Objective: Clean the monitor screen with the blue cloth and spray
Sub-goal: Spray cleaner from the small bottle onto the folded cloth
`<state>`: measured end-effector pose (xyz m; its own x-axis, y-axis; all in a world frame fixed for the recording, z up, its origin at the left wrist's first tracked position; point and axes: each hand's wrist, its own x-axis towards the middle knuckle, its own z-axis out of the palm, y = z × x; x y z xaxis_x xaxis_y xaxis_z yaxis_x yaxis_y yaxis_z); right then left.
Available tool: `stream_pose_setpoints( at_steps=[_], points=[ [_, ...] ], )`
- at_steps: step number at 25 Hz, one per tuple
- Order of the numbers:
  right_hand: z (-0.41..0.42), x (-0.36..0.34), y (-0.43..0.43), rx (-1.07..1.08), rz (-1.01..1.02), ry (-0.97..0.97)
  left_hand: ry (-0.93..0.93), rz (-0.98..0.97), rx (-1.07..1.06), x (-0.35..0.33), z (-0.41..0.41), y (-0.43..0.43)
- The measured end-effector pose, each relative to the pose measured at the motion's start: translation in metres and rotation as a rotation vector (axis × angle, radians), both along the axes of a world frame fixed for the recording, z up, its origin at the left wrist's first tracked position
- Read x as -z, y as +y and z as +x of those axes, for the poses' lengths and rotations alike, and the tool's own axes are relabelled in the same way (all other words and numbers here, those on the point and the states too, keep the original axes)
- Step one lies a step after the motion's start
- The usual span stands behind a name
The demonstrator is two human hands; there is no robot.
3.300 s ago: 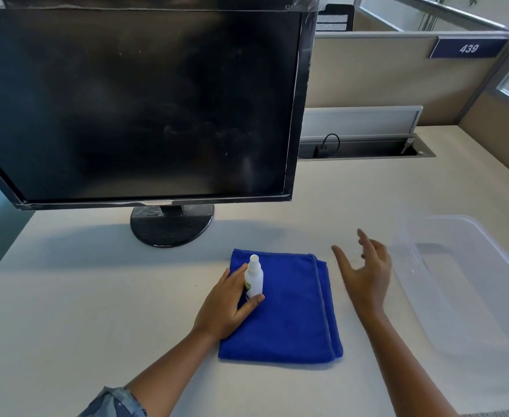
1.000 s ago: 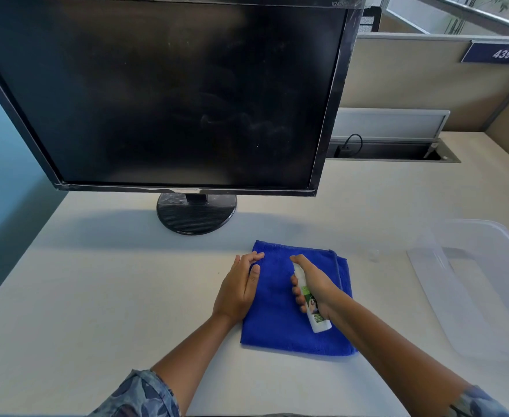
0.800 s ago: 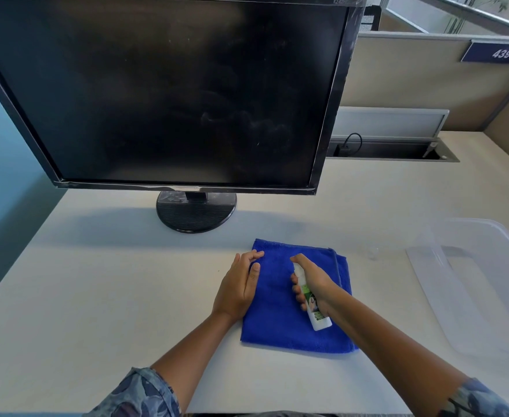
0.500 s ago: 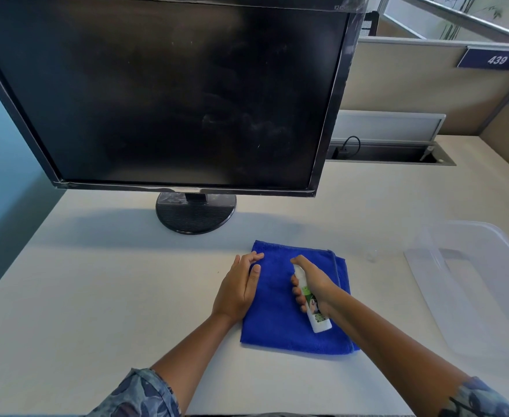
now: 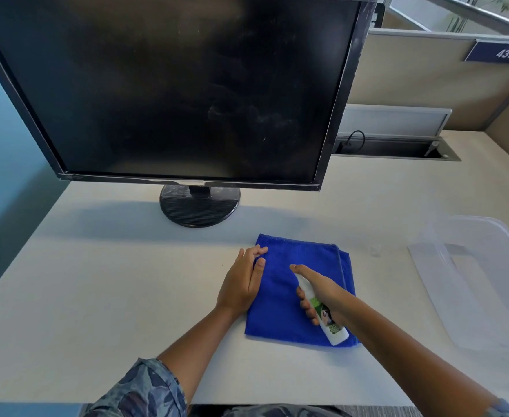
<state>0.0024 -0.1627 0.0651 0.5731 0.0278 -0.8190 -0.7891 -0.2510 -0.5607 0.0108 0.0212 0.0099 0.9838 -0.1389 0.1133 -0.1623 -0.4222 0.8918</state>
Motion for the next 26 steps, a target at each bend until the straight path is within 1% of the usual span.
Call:
stream_pose_setpoints(
  at_steps=[4, 7, 10, 13, 17, 24, 26],
  points=[
    [-0.003, -0.001, -0.017, -0.110, -0.316, -0.246, -0.027, 0.075, 0.016, 0.003, 0.001, -0.001],
    [-0.005, 0.000, -0.029, -0.193, -0.476, -0.378, -0.063, 0.173, 0.038, 0.006, 0.002, -0.002],
    [-0.008, 0.000, -0.033, -0.373, -0.612, -0.440, -0.109, 0.245, 0.055, 0.009, 0.002, -0.003],
    [-0.009, 0.003, -0.038, -0.402, -0.688, -0.468, -0.117, 0.252, 0.041, 0.010, 0.003, -0.003],
    [-0.010, 0.004, -0.047, -0.415, -0.689, -0.434, -0.109, 0.253, 0.029, 0.012, 0.002, -0.003],
    [0.025, -0.010, -0.050, -0.176, -0.452, -0.520, -0.089, 0.269, 0.027, 0.014, 0.003, -0.002],
    [0.032, -0.013, -0.045, -0.151, -0.435, -0.529, -0.073, 0.264, 0.019, 0.015, 0.003, -0.002]
  ],
)
